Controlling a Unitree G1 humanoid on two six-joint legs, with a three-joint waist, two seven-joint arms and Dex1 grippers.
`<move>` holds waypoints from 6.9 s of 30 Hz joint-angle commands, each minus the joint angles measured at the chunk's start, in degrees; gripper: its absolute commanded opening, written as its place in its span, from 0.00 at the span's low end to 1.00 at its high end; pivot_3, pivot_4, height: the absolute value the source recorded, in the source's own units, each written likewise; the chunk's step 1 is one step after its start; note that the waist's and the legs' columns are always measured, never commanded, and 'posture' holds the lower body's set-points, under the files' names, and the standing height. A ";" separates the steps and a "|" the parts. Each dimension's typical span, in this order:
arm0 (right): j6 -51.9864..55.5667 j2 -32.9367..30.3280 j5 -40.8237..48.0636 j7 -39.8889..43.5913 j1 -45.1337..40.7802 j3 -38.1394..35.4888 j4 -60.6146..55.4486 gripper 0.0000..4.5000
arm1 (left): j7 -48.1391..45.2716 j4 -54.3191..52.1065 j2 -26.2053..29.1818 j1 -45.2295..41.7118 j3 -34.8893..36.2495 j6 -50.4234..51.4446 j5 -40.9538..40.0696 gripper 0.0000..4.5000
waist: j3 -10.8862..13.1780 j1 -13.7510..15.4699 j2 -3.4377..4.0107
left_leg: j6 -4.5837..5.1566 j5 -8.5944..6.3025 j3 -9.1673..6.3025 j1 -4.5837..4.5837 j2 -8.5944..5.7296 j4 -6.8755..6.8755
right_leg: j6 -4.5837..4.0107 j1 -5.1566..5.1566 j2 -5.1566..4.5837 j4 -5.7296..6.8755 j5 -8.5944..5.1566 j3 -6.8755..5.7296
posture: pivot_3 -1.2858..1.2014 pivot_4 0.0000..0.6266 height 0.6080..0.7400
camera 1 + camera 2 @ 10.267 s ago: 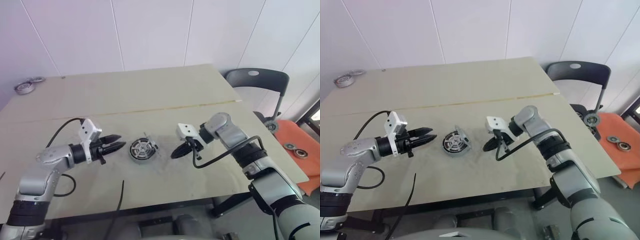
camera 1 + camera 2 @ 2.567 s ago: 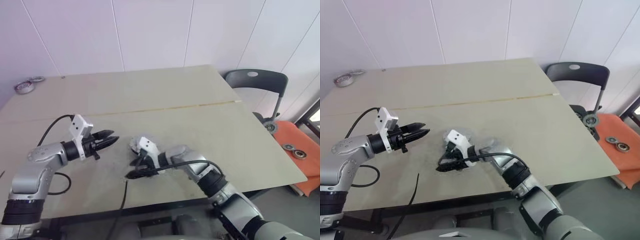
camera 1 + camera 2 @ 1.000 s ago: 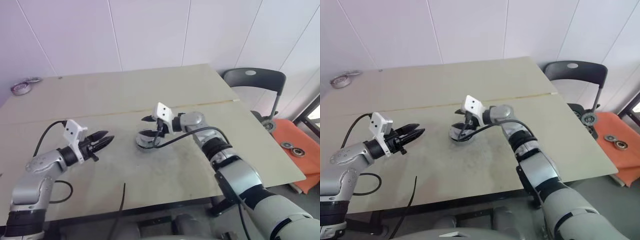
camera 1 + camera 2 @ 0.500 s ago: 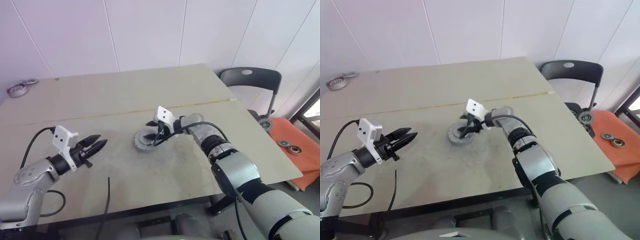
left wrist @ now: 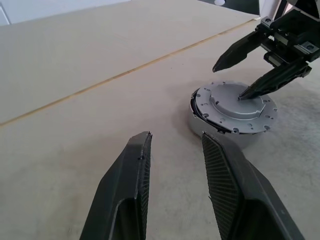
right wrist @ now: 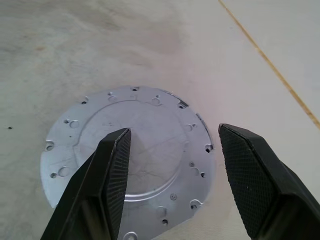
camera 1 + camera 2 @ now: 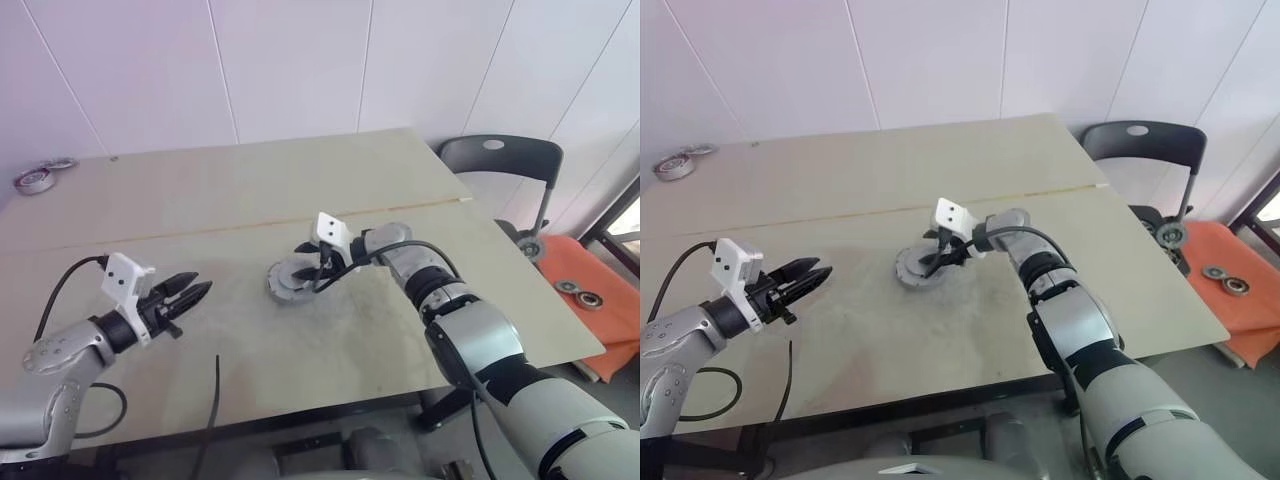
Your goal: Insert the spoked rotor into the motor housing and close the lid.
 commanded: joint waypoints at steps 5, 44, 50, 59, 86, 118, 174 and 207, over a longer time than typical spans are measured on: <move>-0.41 1.69 1.50 13.47 0.13 -0.57 -3.57 0.65 | 0.87 -1.70 0.24 -0.46 1.03 -0.37 -0.53 0.38 | 0.01 -0.03 0.02 | 0.00 0.00 -0.01 -0.01 0.00 -0.01 | 0.01 -0.01 0.00 0.01 0.01 -0.01 | 0.52 0.00 1.00; -0.10 0.76 -4.26 -1.47 2.19 0.46 -1.30 0.99 | 0.05 0.22 0.95 -3.50 -0.79 -0.47 0.20 0.38 | -0.01 -0.02 0.00 | 0.00 0.00 -0.02 0.04 -0.01 0.04 | 0.00 0.06 0.00 0.03 0.01 -0.01 | 0.52 0.00 1.00; 0.97 1.26 -4.08 -1.69 2.93 0.54 -1.19 0.99 | -0.04 -0.04 0.67 -3.29 -0.81 -0.34 0.27 0.38 | -0.04 -0.04 0.00 | 0.00 0.00 -0.02 0.14 -0.01 0.05 | 0.00 0.16 0.00 0.04 0.00 -0.01 | 0.52 0.00 1.00; 3.56 2.85 -4.41 -3.57 4.49 0.85 -0.53 0.99 | 0.18 -0.69 0.38 -3.06 -0.97 0.17 0.05 0.38 | -0.12 -0.20 0.01 | 0.00 0.00 -0.01 0.37 0.00 0.04 | 0.03 0.33 0.02 0.12 -0.04 -0.01 | 0.52 0.00 1.00; 9.37 3.76 -3.71 -8.96 4.54 -0.18 0.43 0.73 | 1.07 -1.14 -0.26 -2.91 -0.92 0.55 -0.32 0.38 | -0.10 -1.26 0.13 | -0.01 0.00 -0.03 1.19 0.00 0.06 | -0.01 1.14 0.02 0.03 -0.28 0.02 | 0.52 0.00 1.00; 18.52 7.13 -2.29 -6.24 4.91 -0.43 -2.20 0.73 | 1.27 -1.54 -1.34 -3.18 -1.75 0.98 -0.65 0.38 | -0.08 -1.60 0.15 | -0.02 -0.01 -0.03 1.07 0.01 -0.17 | -0.01 0.96 0.02 -0.13 -0.28 0.02 | 0.52 0.00 1.00; 14.19 3.82 -7.11 -5.19 6.83 6.48 -0.60 0.73 | 2.39 -2.54 -1.69 -2.78 -2.20 1.07 -1.27 0.38 | -0.31 -1.29 0.33 | -0.03 -0.02 -0.06 1.01 0.00 -0.97 | 0.01 1.03 -0.07 -1.07 -0.29 0.01 | 0.52 0.00 1.00; 21.72 3.31 -4.38 -5.25 8.23 2.19 1.83 0.73 | 2.76 -3.08 -1.77 -2.40 -2.15 1.24 -1.61 0.38 | -0.97 -1.26 0.95 | -0.25 -0.16 -0.24 1.77 -0.16 -1.05 | 0.07 1.42 -0.16 -1.16 -0.39 0.02 | 0.52 0.00 1.00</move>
